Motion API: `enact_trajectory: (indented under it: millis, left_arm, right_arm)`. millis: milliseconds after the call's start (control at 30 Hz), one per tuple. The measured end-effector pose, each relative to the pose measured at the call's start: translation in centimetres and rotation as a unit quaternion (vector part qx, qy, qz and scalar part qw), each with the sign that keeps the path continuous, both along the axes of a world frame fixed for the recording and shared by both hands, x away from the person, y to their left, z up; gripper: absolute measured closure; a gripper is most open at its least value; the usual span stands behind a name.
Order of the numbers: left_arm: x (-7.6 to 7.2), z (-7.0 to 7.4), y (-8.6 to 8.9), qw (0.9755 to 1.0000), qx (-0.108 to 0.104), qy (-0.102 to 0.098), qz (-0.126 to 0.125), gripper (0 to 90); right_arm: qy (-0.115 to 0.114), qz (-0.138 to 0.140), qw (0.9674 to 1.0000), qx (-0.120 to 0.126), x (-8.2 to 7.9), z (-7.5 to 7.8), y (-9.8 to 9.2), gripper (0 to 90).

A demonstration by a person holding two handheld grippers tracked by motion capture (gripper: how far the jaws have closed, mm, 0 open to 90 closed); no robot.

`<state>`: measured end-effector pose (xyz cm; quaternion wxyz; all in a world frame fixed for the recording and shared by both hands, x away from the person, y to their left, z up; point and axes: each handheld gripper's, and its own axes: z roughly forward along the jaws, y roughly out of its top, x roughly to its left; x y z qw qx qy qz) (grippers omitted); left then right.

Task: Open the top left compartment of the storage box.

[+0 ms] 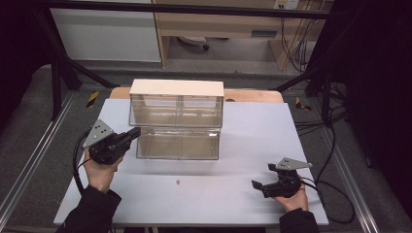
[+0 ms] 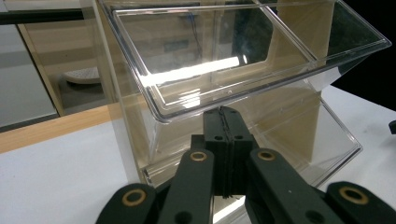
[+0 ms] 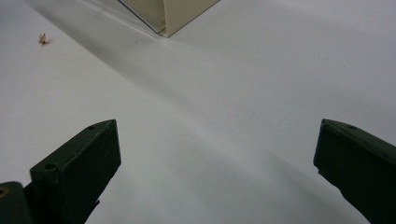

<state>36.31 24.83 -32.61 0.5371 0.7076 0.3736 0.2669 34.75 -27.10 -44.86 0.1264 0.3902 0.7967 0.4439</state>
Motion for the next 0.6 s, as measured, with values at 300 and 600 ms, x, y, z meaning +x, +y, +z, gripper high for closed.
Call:
enact_trajectory:
  millis: [300,600]
  left_arm:
    - [-0.06,0.16,0.18,1.0,-0.008,-0.004,0.001,89.6]
    - [-0.25,0.65,0.45,0.9995,-0.022,-0.021,0.009,89.6]
  right_arm:
    - [0.001,0.0,1.0,0.0,0.0,0.0,0.02,1.3]
    - [0.002,0.001,1.0,0.0,0.01,-0.05,0.08,1.4]
